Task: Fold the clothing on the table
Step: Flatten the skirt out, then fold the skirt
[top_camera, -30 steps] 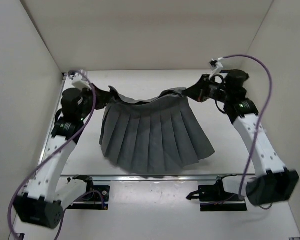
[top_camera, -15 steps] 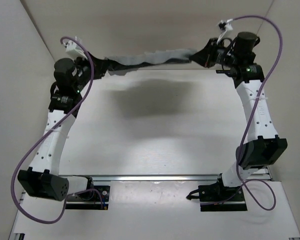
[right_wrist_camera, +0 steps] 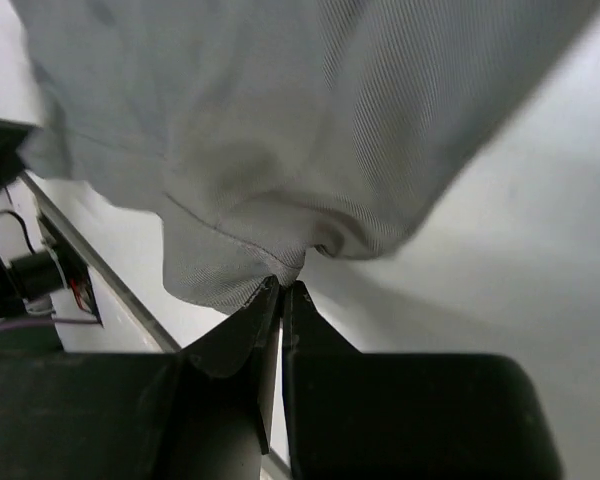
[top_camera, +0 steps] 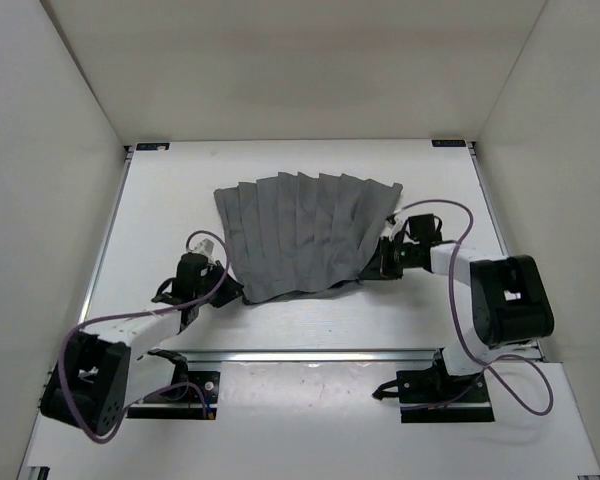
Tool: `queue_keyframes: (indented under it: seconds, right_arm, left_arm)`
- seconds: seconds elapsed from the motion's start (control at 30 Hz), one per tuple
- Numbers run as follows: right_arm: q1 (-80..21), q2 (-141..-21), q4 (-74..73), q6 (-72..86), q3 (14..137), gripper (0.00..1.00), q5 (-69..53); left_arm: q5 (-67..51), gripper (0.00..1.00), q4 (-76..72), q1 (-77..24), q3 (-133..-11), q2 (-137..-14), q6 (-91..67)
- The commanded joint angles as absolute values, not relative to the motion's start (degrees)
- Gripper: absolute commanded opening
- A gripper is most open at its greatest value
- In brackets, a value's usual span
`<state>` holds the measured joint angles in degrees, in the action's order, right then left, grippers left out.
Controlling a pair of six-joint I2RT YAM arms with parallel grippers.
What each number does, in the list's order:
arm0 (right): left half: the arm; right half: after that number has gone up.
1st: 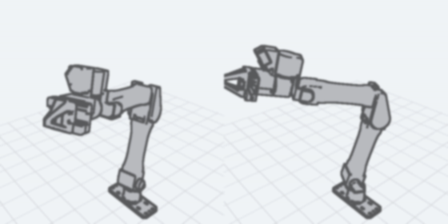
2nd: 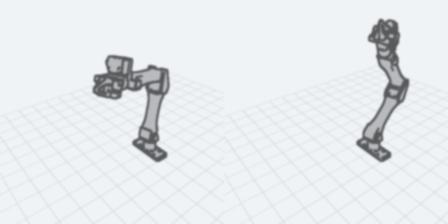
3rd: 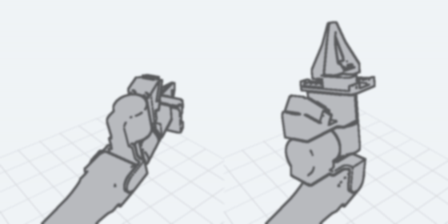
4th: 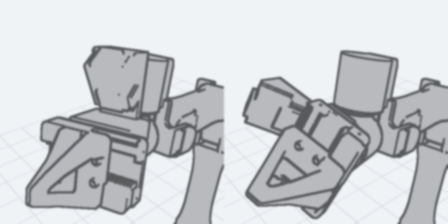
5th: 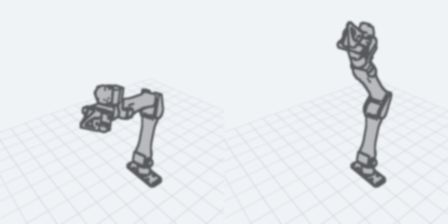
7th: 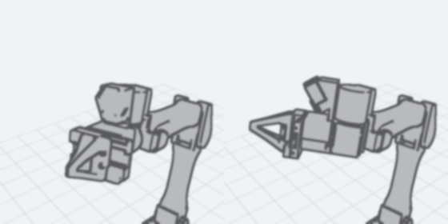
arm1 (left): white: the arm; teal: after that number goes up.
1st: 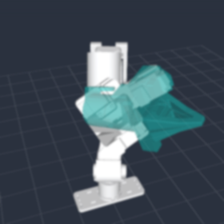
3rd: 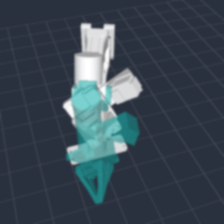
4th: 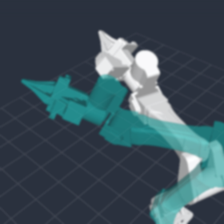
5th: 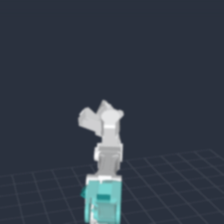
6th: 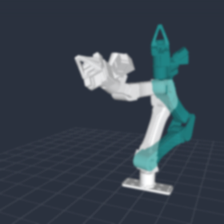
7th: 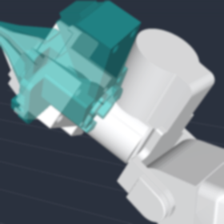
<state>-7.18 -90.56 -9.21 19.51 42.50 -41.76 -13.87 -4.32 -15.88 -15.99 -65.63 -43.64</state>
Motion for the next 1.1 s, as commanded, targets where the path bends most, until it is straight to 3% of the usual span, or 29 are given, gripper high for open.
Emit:
queue_keyframes:
  seconds: [0.0, 0.3, 0.5, 0.77, 0.93, 1.07]
  right_arm:
    - [-7.7, -83.4, -0.4, 22.2, 37.5, 0.00, -39.4]
    - [-9.2, -68.9, -2.4, 30.9, 24.3, 0.00, -35.5]
    - [-7.6, -60.1, -9.4, 29.5, 21.6, 0.00, -36.3]
    - [-7.3, -43.7, -20.1, 31.0, 18.1, 0.00, -37.6]
    - [-10.3, -40.4, -24.9, 31.8, 23.7, 0.00, -38.2]
    - [-5.5, -42.8, -25.0, 29.9, 29.6, 0.01, -41.3]
  left_arm:
    - [-11.0, 0.00, -8.6, -18.5, -15.6, -61.0, -45.7]
    - [-4.9, 0.00, 6.0, -17.5, -8.4, -38.9, -48.0]
    - [-8.3, 0.00, 12.0, -19.9, -9.1, -35.3, -47.8]
    - [-8.1, 0.00, 22.8, -19.5, -8.7, -18.9, -50.5]
    - [-9.9, 0.00, 25.3, -20.9, -13.5, -19.6, -49.9]
    - [-11.8, 0.00, 21.5, -18.7, -21.2, -25.6, -48.3]
